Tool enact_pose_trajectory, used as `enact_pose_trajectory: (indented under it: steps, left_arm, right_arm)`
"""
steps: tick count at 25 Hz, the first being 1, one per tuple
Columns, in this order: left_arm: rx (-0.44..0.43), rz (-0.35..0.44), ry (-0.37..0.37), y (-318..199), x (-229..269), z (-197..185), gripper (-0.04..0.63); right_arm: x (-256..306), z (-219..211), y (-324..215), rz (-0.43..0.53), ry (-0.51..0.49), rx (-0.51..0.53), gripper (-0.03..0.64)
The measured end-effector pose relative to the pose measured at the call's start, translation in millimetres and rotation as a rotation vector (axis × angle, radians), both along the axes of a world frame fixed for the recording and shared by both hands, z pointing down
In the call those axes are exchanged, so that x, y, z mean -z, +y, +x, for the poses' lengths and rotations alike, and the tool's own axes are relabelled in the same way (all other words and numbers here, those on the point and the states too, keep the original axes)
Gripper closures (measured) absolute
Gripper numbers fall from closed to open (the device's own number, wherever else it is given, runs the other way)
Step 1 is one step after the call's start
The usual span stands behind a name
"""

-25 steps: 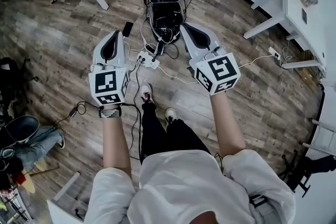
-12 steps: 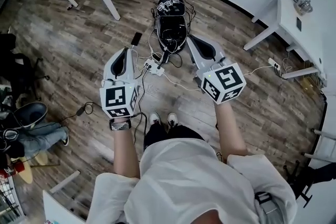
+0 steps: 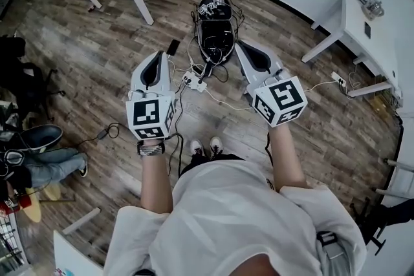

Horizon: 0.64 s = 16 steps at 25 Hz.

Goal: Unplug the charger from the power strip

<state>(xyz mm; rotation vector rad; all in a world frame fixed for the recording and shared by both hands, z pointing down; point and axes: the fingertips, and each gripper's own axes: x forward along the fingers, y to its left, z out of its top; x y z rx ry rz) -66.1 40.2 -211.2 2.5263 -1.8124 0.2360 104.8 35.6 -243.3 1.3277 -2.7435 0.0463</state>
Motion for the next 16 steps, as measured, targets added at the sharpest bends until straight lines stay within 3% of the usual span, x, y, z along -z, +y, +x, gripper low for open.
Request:
enact_pose_trajectory:
  steps: [16]
  left_arm:
    - [-0.035,-0.005,0.020,1.6,0.5,-24.0,0.591]
  right_arm:
    - [4.1,-45.0,-0.5,0.014,0.020,0.011,0.615]
